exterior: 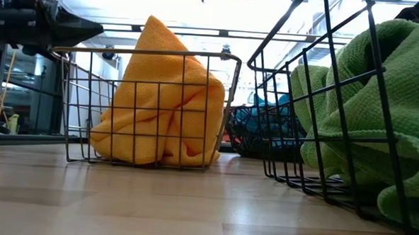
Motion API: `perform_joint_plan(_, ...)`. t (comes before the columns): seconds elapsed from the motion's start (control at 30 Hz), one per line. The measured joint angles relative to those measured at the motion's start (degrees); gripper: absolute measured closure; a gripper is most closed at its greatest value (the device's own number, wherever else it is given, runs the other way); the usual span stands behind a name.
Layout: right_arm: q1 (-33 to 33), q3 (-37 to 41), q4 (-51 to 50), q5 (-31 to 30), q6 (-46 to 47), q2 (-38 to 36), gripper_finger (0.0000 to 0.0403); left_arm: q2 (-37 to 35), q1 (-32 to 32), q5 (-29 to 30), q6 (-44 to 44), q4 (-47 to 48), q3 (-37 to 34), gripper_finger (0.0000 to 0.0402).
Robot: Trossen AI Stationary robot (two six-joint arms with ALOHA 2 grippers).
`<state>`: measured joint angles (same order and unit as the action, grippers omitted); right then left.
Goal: Sort microfiber towel by color & place in baskets
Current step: Return to Home Position
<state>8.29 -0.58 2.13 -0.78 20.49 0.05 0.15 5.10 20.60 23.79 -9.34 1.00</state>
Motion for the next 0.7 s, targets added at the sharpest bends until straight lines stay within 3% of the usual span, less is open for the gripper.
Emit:
perform_joint_plan(0.33, 0.0, 0.0, -1.0, 0.2, 0.0, 0.0, 0.0402, 0.0, 0.0, -0.1, 0.0, 5.9, -0.3, 0.0401)
perform_joint_plan(0.7, 0.0, 0.0, -1.1, 0.2, 0.0, 0.4, 0.0402, 0.7, 0.1, -0.9, 0.0, 6.1, -0.3, 0.0401)
